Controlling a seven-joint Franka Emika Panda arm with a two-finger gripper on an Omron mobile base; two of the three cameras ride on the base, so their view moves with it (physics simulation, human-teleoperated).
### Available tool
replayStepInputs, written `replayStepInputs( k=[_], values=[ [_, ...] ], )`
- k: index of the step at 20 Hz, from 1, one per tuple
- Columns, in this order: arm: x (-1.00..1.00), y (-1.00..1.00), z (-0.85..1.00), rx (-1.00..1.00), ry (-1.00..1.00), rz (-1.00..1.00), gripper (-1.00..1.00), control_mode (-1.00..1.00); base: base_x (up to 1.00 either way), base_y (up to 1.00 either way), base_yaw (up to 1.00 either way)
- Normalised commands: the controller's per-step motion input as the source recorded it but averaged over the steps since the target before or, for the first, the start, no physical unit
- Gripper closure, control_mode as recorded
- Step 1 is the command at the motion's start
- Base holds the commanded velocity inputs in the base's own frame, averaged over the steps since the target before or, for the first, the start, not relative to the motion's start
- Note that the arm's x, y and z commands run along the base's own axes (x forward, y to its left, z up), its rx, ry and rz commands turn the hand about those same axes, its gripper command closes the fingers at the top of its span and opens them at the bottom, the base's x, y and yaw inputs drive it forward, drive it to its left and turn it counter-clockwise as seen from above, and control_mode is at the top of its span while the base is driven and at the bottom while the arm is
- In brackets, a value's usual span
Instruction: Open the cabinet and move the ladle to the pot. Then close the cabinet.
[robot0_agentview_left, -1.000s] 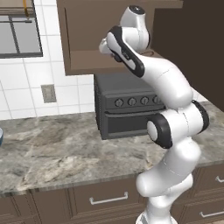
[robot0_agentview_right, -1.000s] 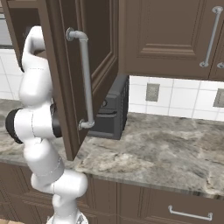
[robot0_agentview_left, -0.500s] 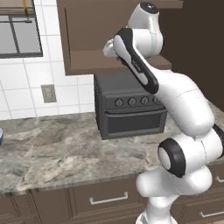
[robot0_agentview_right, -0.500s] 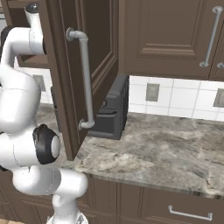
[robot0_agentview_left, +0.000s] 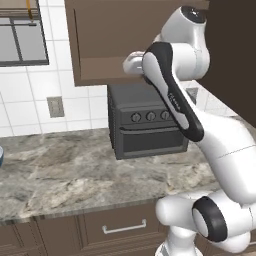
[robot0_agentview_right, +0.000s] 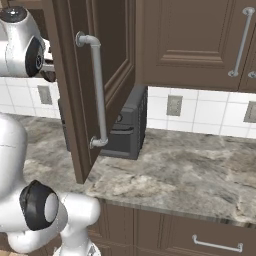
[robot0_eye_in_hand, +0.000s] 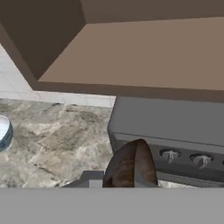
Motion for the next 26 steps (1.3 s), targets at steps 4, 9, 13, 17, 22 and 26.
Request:
replayStepInputs(
  k=[4,9,13,17,22,26],
  values=[
    [-1.00,0.18,0.18,0.01,0.06,0.00,1.00,-1.00,0.00,0.00,0.00],
    [-0.77,0.09,0.01,0.00,0.10,0.00,1.00,-1.00,0.00,0.00,0.00],
    [-0.29,0.00,-0.19,0.00,0.13,-0.01,1.00,-1.00,0.00,0.00,0.00],
    [-0.02,-0.01,-0.41,0.00,0.19,0.00,1.00,-1.00,0.00,0.00,0.00],
    [0.21,-0.14,-0.45,0.00,0.23,0.00,1.00,-1.00,0.00,0.00,0.00],
    [0.02,-0.06,-0.09,0.00,0.09,0.00,1.00,1.00,-0.04,0.00,0.00]
  ],
)
